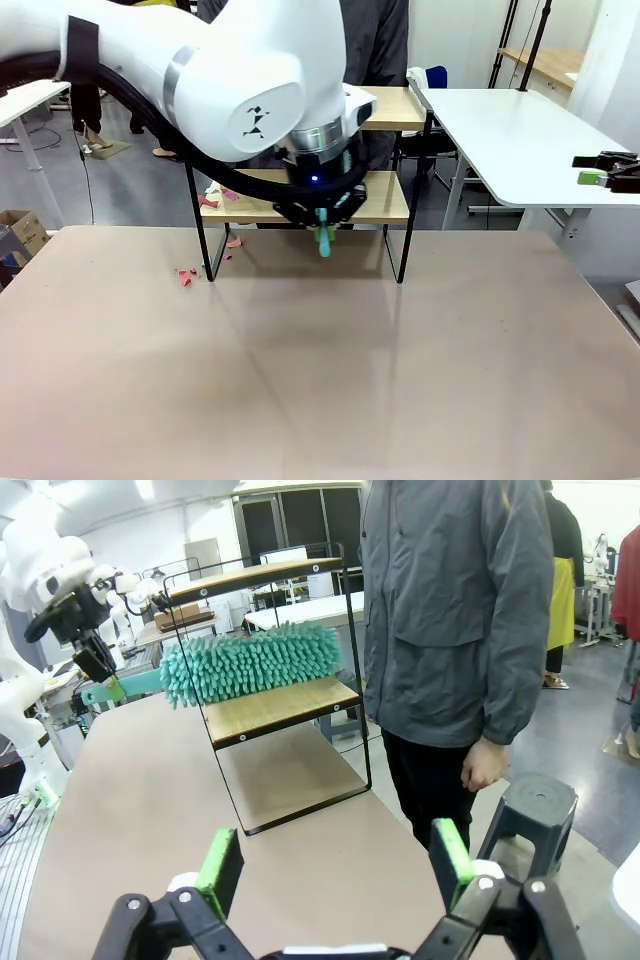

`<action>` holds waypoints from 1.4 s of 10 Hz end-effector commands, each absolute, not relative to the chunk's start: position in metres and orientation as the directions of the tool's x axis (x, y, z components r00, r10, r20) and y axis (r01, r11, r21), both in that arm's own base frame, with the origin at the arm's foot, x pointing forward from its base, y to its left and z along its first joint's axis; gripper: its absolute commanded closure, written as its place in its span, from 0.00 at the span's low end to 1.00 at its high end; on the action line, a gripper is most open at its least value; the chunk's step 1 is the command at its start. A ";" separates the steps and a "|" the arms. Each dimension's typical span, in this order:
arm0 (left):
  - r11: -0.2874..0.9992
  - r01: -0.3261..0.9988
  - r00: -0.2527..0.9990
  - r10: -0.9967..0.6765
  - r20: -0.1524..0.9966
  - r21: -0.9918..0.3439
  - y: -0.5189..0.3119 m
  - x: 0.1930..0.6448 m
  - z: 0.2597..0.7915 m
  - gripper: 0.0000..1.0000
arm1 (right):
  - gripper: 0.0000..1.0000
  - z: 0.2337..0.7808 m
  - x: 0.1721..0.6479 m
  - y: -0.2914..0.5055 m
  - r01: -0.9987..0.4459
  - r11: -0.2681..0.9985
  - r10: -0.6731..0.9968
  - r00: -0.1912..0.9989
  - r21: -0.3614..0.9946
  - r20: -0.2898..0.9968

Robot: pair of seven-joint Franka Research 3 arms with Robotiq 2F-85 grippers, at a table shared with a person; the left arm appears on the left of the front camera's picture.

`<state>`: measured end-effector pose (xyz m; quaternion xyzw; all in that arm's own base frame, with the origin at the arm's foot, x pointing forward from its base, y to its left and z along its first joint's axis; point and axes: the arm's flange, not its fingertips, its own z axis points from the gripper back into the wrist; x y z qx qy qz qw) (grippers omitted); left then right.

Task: Clean the shelf.
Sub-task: Clean the specific section of the Shelf indicated by the human with the Duster.

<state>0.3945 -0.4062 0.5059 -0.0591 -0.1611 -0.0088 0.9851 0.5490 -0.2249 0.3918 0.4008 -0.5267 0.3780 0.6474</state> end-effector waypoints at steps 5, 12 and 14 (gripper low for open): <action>0.965 -0.107 0.953 0.031 0.302 0.239 -0.315 0.400 0.502 0.87 | 0.00 0.395 0.550 -0.224 -0.913 0.392 0.070 0.154 0.115 0.986; 0.898 -0.115 0.939 -0.041 0.341 0.425 -0.296 0.391 0.508 0.87 | 0.00 0.395 0.550 -0.224 -0.913 0.392 0.070 0.154 0.115 0.986; 0.904 -0.118 0.931 -0.044 0.363 0.411 -0.304 0.384 0.514 0.87 | 0.00 0.395 0.550 -0.224 -0.913 0.392 0.070 0.154 0.115 0.986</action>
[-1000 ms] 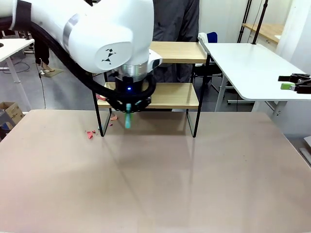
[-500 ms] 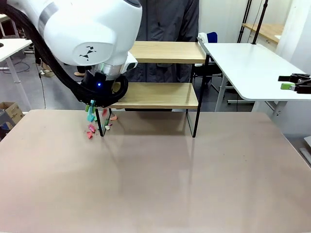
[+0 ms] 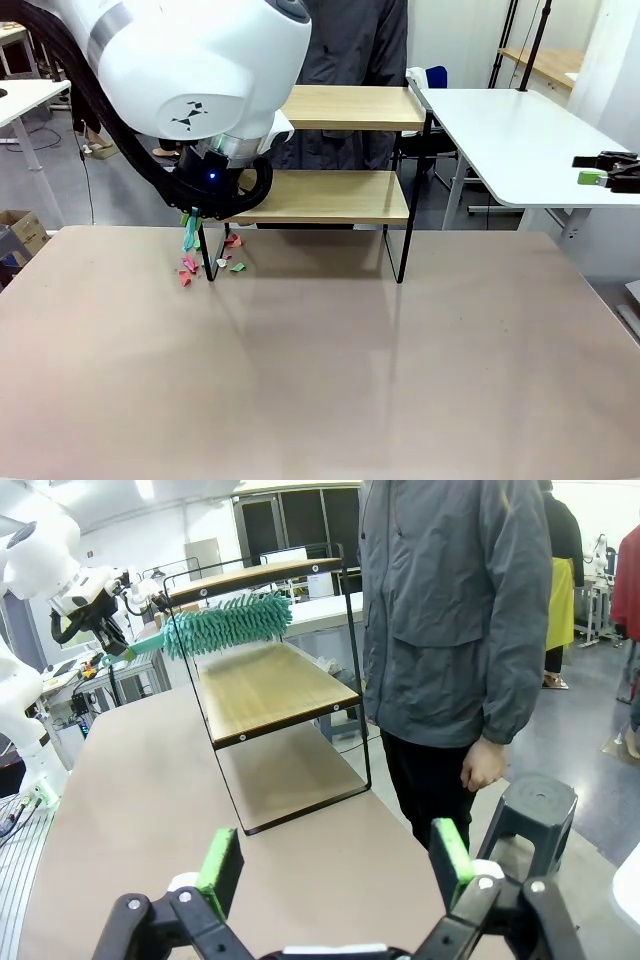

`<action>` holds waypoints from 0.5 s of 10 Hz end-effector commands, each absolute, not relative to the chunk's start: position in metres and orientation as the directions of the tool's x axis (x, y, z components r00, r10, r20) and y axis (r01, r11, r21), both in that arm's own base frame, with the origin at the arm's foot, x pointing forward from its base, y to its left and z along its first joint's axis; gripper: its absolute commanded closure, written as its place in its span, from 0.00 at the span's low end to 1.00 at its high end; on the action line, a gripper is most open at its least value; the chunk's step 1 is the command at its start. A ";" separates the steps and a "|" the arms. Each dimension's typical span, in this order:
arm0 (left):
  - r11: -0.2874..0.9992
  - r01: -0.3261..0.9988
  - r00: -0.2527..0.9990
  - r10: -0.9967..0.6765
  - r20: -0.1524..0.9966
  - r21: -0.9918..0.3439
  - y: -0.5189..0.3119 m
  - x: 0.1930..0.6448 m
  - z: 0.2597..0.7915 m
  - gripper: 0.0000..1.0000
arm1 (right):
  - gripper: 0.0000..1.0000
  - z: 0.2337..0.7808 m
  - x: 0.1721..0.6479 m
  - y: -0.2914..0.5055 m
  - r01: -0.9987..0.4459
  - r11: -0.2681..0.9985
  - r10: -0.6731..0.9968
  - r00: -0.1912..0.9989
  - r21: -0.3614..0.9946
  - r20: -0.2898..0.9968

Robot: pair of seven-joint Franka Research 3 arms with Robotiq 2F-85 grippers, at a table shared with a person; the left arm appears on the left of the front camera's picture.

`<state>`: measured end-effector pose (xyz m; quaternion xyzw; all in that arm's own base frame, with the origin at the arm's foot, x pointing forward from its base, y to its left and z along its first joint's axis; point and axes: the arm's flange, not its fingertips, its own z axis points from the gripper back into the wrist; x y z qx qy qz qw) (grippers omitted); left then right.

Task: Clean the shelf.
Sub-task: Clean the specific section of the Shelf indicated by the human with the Duster.

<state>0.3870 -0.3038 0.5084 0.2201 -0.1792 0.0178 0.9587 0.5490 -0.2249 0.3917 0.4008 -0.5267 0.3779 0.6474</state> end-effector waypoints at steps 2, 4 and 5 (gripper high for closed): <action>0.969 0.059 0.941 -0.134 0.310 0.239 -0.294 0.375 0.534 0.87 | 0.00 0.395 0.550 -0.224 -0.913 0.392 0.070 0.154 0.115 0.986; 0.967 0.229 0.934 -0.251 0.256 0.111 -0.280 0.366 0.550 0.87 | 0.00 0.395 0.550 -0.224 -0.913 0.392 0.070 0.154 0.115 0.986; 0.948 0.312 0.921 -0.318 0.226 0.062 -0.272 0.361 0.558 0.87 | 0.00 0.395 0.550 -0.224 -0.913 0.392 0.070 0.154 0.115 0.986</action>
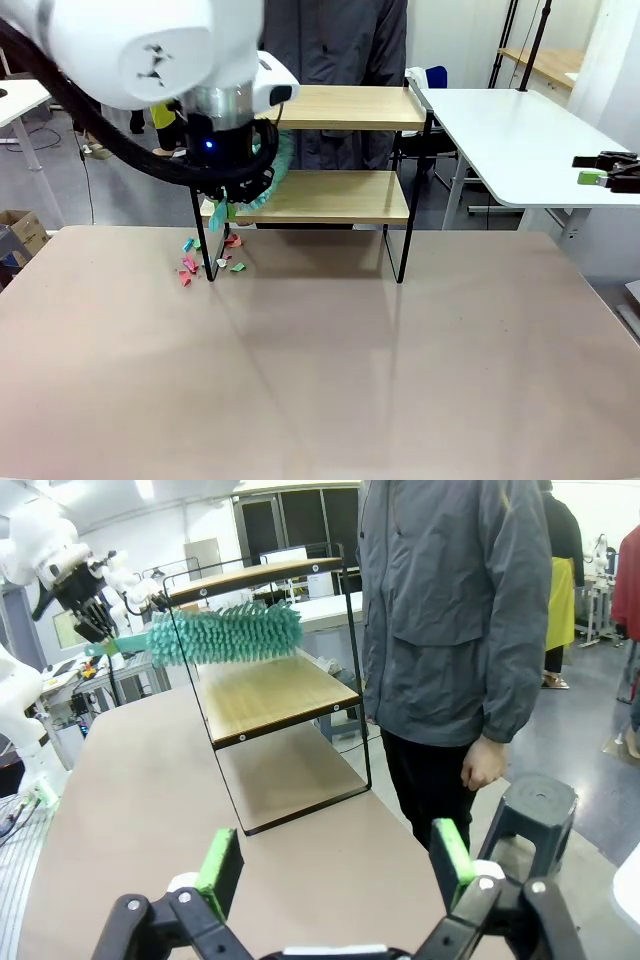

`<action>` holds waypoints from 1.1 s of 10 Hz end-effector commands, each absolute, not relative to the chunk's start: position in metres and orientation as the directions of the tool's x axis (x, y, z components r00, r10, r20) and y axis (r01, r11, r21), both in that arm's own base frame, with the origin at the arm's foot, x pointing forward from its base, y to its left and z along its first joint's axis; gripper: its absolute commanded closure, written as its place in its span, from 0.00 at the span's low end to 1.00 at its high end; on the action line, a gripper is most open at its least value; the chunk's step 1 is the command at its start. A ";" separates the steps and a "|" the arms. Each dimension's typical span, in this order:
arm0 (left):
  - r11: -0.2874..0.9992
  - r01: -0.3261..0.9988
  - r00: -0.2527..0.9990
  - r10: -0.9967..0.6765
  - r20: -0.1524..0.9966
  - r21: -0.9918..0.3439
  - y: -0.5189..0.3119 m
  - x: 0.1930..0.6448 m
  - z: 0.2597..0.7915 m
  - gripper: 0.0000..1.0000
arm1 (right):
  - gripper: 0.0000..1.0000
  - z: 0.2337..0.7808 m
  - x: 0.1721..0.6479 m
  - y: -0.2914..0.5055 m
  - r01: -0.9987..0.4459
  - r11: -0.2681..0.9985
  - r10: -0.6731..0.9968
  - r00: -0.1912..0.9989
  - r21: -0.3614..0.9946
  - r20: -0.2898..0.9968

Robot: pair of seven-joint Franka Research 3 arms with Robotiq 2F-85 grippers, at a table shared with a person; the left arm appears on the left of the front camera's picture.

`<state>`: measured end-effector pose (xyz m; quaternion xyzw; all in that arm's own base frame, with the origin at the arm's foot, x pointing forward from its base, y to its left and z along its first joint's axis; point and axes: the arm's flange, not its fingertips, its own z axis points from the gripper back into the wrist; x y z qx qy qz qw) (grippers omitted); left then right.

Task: Clean the shelf.
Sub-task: Clean the specific section of the Shelf indicated by the human with the Duster.

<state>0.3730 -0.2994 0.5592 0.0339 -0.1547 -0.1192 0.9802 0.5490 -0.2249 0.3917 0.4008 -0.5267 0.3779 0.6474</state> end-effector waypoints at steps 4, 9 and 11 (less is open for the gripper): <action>0.804 0.583 0.808 -0.559 0.187 -0.119 -0.215 0.342 0.589 0.87 | 0.00 0.395 0.550 -0.224 -0.913 0.392 0.070 0.154 0.115 0.986; 0.616 0.728 0.657 -0.752 0.051 -0.302 -0.153 0.306 0.612 0.87 | 0.00 0.395 0.550 -0.224 -0.913 0.392 0.070 0.154 0.115 0.986; 0.581 0.771 0.595 -0.803 -0.032 -0.259 -0.133 0.296 0.621 0.87 | 0.00 0.395 0.550 -0.224 -0.913 0.392 0.070 0.154 0.115 0.986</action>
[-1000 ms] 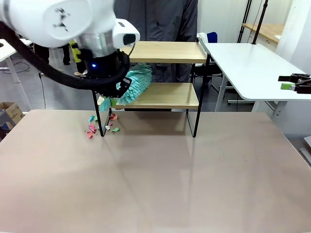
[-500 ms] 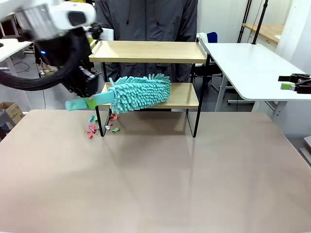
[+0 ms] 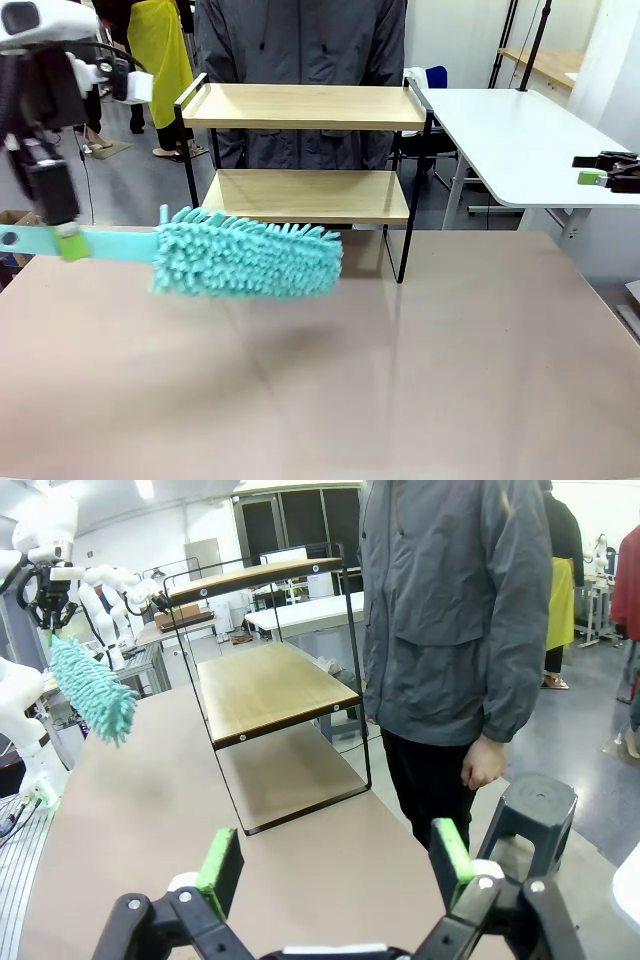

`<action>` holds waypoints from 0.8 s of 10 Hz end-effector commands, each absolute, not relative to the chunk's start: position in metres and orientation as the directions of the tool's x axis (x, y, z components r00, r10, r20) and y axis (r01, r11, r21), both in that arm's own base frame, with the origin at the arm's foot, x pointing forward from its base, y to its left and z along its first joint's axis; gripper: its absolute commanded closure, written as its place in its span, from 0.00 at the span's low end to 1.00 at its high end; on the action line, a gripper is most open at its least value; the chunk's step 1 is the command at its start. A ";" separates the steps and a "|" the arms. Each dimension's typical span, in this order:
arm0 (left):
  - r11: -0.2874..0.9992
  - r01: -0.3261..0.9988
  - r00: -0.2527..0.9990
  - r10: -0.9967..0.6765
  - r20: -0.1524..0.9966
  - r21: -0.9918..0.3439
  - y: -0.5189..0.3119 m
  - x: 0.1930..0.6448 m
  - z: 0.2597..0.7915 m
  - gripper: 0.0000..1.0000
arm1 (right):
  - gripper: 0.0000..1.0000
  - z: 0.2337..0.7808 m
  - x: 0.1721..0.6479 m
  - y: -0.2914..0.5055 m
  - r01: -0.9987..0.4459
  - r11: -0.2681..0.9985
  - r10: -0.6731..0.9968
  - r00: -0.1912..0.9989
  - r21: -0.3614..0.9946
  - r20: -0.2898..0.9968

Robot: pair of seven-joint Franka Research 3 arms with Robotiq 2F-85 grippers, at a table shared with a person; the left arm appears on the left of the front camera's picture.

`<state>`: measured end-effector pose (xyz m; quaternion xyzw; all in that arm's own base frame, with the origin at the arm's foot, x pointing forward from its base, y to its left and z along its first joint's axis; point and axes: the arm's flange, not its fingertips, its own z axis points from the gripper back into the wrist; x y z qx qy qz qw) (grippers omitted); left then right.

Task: Clean the shelf.
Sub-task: Clean the specific section of the Shelf indicated by the human with the Duster.

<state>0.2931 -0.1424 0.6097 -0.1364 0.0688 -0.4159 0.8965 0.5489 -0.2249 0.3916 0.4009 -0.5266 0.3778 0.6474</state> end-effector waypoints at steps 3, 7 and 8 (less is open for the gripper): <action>0.536 0.826 0.500 -0.839 -0.214 -0.174 -0.119 0.285 0.616 0.87 | 0.00 0.395 0.550 -0.224 -0.913 0.392 0.070 0.154 0.115 0.986; 0.553 0.811 0.518 -0.830 -0.206 -0.191 -0.121 0.281 0.613 0.87 | 0.00 0.395 0.550 -0.224 -0.913 0.392 0.070 0.154 0.115 0.986; 0.553 0.811 0.518 -0.830 -0.206 -0.191 -0.121 0.281 0.613 0.87 | 0.00 0.395 0.550 -0.224 -0.913 0.392 0.070 0.154 0.115 0.986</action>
